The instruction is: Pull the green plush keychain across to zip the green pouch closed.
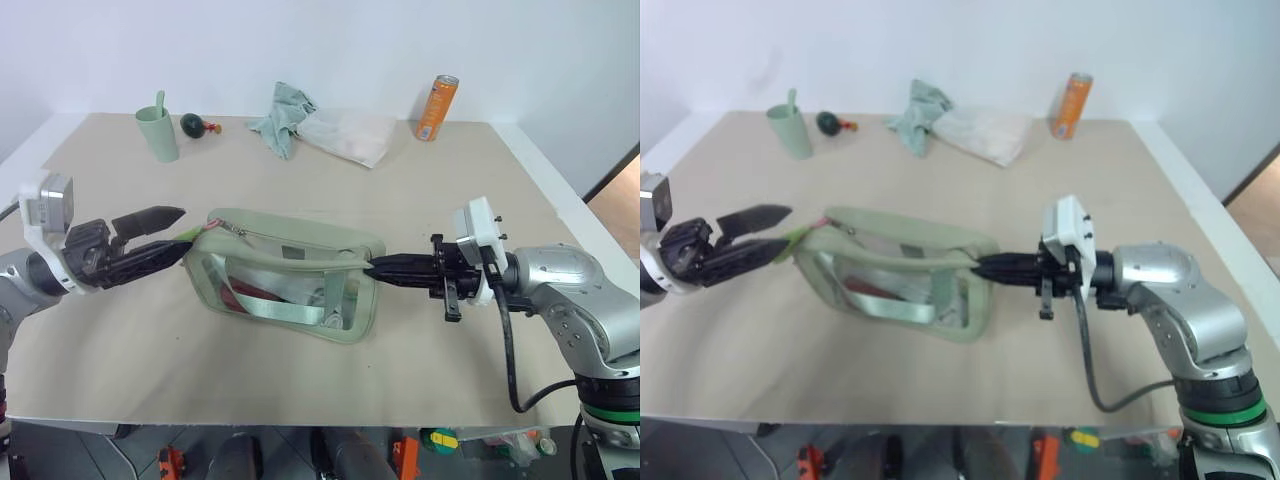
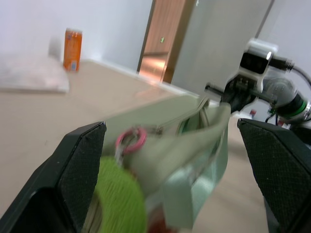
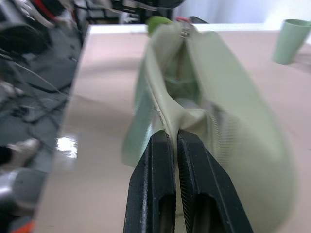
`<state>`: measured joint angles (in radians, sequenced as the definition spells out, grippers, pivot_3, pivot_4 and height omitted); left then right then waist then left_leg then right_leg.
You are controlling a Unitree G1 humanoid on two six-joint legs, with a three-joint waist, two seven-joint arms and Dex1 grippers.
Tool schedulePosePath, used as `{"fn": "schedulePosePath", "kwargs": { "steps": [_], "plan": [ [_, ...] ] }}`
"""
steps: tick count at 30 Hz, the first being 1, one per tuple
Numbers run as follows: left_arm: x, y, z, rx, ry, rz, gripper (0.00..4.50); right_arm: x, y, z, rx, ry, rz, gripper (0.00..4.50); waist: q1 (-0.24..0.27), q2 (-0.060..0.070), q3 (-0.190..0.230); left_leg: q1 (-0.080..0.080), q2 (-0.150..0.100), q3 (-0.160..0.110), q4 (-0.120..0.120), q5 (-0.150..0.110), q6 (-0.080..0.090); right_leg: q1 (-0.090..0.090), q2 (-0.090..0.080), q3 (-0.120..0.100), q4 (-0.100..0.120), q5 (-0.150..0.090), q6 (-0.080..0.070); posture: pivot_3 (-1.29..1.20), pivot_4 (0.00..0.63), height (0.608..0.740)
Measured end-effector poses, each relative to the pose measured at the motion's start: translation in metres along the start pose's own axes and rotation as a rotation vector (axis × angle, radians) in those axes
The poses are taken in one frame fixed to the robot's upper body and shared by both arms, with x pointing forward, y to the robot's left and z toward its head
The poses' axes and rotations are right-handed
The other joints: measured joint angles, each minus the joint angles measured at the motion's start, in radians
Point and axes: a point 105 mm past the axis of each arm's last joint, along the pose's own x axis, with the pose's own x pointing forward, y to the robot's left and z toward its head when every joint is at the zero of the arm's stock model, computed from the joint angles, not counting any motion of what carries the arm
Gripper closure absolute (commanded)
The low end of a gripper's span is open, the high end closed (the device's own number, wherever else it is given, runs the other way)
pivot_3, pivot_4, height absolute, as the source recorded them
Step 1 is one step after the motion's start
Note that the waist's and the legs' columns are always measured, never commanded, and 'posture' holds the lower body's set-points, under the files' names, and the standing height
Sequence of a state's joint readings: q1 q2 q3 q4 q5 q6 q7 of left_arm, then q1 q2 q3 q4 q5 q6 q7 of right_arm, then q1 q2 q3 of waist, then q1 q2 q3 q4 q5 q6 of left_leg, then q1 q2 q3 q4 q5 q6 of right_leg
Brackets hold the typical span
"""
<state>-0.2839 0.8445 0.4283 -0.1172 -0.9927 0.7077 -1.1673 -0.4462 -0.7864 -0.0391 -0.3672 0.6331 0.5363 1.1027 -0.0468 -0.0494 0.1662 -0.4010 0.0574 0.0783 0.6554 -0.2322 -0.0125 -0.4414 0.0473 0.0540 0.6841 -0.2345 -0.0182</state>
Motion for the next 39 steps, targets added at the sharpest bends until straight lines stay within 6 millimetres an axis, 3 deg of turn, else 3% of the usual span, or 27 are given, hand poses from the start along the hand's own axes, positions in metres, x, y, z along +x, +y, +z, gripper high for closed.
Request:
{"fn": "schedulePosePath", "kwargs": {
  "steps": [14, 21, 24, 34, 35, 39],
  "plan": [
    [-0.018, 0.027, -0.024, -0.040, 0.068, 0.118, 0.00, -0.001, -0.002, 0.000, -0.033, 0.010, -0.016, 4.43, 0.001, 0.000, 0.000, 0.000, 0.000, 0.000, 0.000, 0.000, 0.000, 0.000, 0.000, 0.000, 0.000, 0.000, 0.000, 0.00, 0.150, 0.740],
    [-0.018, 0.026, -0.026, -0.045, 0.077, 0.101, 0.00, -0.001, -0.002, -0.001, -0.033, 0.010, -0.023, 4.43, 0.001, 0.000, 0.000, 0.000, 0.000, 0.000, 0.000, 0.000, 0.000, 0.000, 0.000, 0.000, 0.000, 0.000, 0.000, 0.00, 0.150, 0.740],
    [-0.018, 0.025, -0.026, -0.046, 0.078, 0.091, 0.82, -0.001, -0.002, -0.001, -0.033, 0.010, -0.023, 4.50, 0.001, 0.000, 0.000, 0.000, 0.000, 0.000, 0.000, 0.000, 0.000, 0.000, 0.000, 0.000, 0.000, 0.000, 0.000, 0.00, 0.150, 0.740],
    [-0.016, 0.025, -0.025, -0.069, 0.058, 0.091, 4.27, -0.001, -0.002, 0.000, -0.041, 0.011, -0.025, 4.50, 0.001, 0.000, 0.000, 0.000, 0.000, 0.000, 0.000, 0.000, 0.000, 0.000, 0.000, 0.000, 0.000, 0.000, 0.000, 0.00, 0.150, 0.740],
    [-0.016, 0.025, -0.025, -0.073, 0.056, 0.090, 4.44, -0.001, -0.003, -0.001, -0.042, 0.012, -0.025, 4.50, 0.001, 0.000, 0.000, 0.000, 0.000, 0.000, 0.000, 0.000, 0.000, 0.000, 0.000, 0.000, 0.000, 0.000, 0.000, 0.00, 0.150, 0.740],
    [-0.014, 0.027, -0.024, -0.077, 0.044, 0.109, 4.44, -0.001, -0.003, -0.001, -0.044, 0.016, -0.028, 4.50, 0.001, 0.000, 0.000, 0.000, 0.000, 0.000, 0.000, 0.000, 0.000, 0.000, 0.000, 0.000, 0.000, 0.000, 0.000, 0.00, 0.150, 0.740]
  ]
}}
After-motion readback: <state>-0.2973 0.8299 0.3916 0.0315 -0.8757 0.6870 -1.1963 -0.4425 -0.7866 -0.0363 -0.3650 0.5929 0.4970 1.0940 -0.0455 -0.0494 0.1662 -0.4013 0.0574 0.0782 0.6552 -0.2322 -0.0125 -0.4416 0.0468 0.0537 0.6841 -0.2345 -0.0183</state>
